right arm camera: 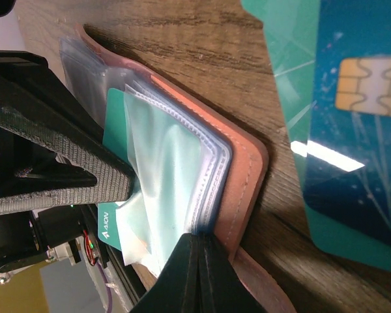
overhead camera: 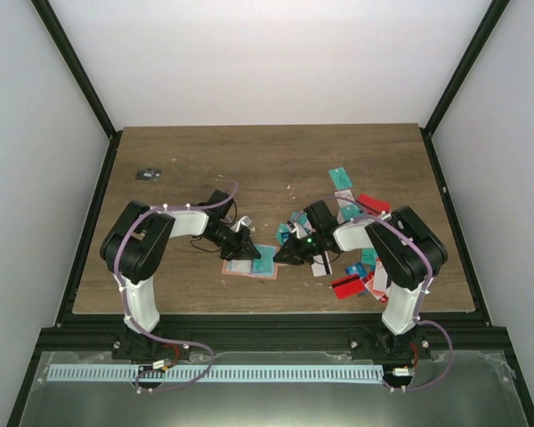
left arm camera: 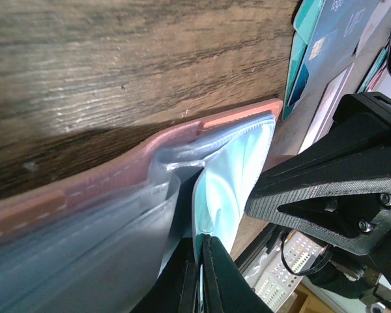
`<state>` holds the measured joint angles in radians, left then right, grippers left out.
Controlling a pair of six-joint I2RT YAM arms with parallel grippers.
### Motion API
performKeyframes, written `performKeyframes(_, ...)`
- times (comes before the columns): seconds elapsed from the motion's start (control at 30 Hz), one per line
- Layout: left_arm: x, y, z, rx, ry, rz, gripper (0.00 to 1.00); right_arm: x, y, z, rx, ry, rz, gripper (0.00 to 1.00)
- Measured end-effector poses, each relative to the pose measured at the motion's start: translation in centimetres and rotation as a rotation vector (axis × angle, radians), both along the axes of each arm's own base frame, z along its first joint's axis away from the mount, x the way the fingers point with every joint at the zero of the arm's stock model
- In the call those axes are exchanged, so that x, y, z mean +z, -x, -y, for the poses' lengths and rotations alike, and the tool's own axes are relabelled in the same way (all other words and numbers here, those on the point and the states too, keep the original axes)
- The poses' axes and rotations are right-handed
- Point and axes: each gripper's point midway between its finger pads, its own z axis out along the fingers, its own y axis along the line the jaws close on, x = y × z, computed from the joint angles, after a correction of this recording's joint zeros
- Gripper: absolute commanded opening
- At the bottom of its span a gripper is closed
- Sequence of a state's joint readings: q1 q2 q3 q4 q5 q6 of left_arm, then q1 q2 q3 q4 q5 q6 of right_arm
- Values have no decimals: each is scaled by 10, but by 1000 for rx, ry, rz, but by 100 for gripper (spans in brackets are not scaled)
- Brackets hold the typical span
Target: Put the credit cards into the card holder
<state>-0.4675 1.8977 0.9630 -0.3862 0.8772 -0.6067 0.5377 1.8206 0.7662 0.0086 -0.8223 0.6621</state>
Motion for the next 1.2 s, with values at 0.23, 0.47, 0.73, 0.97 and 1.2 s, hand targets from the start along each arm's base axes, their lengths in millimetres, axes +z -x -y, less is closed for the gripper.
performKeyframes(0.23,-2,1,1,-8,0,4,17,0,0,0,4,4,4,2)
performKeyframes(0.47,5,1,7,-41,8,41,41,0,-1,0,10,18,3,2)
performKeyframes(0.73,8,4,4,-59,-40,73,50,1,-1,0,8,33,1,2)
performKeyframes(0.97,8,9,0,-61,-119,82,53,3,-4,1,-1,57,4,2)
performKeyframes(1.2,10,13,-2,-88,-207,107,66,8,-11,2,-15,81,24,2)
